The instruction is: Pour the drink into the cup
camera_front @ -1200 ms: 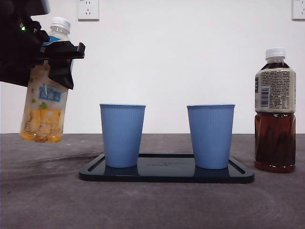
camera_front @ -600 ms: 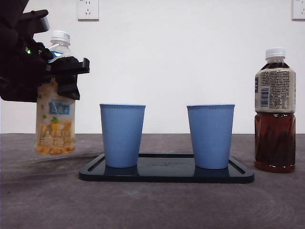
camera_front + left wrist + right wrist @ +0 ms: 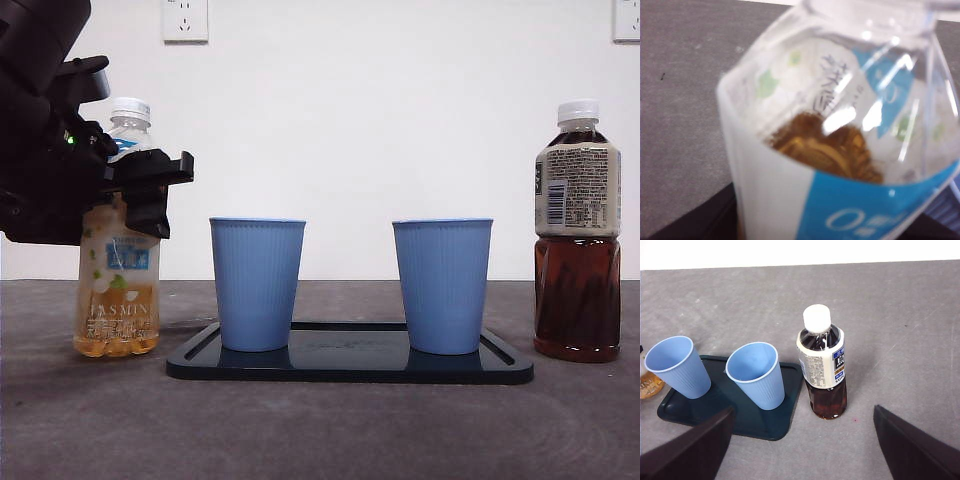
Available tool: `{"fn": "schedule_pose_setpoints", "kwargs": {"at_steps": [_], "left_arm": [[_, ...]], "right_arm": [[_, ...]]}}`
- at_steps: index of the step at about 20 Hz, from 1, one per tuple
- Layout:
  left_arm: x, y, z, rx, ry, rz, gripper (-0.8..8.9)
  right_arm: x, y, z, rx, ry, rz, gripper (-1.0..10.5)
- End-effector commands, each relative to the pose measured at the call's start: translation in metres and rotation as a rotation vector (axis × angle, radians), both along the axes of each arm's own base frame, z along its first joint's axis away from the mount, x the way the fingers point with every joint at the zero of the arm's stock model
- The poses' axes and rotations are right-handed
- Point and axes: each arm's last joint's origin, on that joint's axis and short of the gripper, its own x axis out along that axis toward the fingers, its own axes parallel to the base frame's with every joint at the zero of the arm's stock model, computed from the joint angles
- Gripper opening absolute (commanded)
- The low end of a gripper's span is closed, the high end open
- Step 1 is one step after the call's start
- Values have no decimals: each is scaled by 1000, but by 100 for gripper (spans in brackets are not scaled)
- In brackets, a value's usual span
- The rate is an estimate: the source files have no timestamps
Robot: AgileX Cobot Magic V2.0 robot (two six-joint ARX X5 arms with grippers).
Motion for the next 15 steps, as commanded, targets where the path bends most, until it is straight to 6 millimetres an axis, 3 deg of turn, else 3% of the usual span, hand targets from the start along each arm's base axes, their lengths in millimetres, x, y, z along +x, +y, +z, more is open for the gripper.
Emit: {"fn": "schedule_pose_setpoints", "kwargs": {"at_steps": [1, 3, 8, 13, 15], "left_arm": [[3, -4, 6, -19, -39, -2, 218], [3, -4, 6, -17, -40, -3, 225], [3, -4, 6, -18, -41, -6, 381], [0, -5, 10, -23, -49, -14, 599], [-4, -5, 15, -24, -51, -21, 602]], "right_arm": [[-1, 0, 5, 2, -24, 9, 444], [-1, 0, 5, 2, -23, 8, 444], [-1, 0, 5, 3, -24, 8, 444], [-1, 0, 6, 4, -28, 8, 444], [-1, 0, 7, 10, -39, 8, 444]]}}
